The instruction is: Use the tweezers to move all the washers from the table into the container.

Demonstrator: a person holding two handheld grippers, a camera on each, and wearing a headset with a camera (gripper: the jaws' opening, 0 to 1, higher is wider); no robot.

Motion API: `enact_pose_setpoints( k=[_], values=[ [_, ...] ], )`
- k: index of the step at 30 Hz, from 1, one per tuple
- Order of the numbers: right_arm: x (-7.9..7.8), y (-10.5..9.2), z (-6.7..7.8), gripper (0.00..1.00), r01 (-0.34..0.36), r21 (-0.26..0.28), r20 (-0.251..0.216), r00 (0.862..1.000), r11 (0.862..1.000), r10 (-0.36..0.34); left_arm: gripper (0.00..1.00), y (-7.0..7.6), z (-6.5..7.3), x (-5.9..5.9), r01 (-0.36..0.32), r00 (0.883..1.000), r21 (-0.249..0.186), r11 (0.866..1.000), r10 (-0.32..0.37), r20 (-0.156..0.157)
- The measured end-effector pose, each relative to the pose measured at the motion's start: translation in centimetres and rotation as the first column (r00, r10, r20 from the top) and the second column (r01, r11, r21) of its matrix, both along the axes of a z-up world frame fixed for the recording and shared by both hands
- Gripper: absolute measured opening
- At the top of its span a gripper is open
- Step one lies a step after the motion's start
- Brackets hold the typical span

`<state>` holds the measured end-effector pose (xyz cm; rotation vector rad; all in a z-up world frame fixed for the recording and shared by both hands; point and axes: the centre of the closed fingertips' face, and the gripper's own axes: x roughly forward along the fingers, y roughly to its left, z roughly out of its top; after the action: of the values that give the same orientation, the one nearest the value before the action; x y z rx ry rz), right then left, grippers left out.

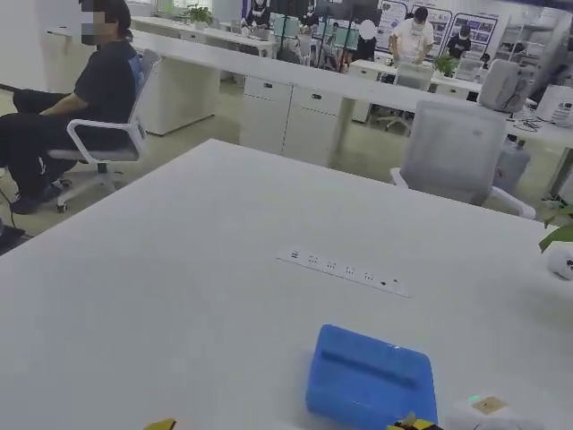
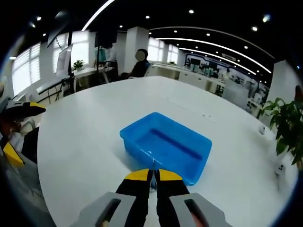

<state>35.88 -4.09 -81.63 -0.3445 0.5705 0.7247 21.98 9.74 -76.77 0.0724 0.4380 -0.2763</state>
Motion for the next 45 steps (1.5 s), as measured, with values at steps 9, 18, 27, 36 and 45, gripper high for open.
enact_pose_setpoints(
  k=[9,18,27,36,45],
  values=[
    [0.0,0.1,2.1,0.00,0.005,0.055,-0.010,1.000,0.998,-0.004,0.89,0.2,0.2,0.0,-0.009,1.000,-0.003,1.000,0.009,0.009],
    [1.2,0.2,5.7,0.00,-0.009,0.104,0.058,0.998,0.995,0.003,0.89,0.0,-0.2,-0.1,0.002,1.000,0.009,1.000,-0.002,-0.009],
    [5.1,-0.2,7.9,0.01,0.030,0.121,0.119,0.992,0.992,-0.044,0.89,0.1,-0.4,0.0,0.003,1.000,0.010,1.000,-0.003,-0.016],
    [7.1,-0.2,5.5,0.01,0.045,0.061,0.095,0.994,0.997,-0.051,0.88,0.2,-0.4,0.0,-0.001,1.000,0.009,1.000,0.001,-0.018],
    [7.3,-0.2,2.6,0.01,0.061,0.031,0.025,0.998,0.998,-0.062,0.88,0.1,-0.5,0.0,0.001,1.000,0.013,1.000,-0.001,-0.019]
  ],
)
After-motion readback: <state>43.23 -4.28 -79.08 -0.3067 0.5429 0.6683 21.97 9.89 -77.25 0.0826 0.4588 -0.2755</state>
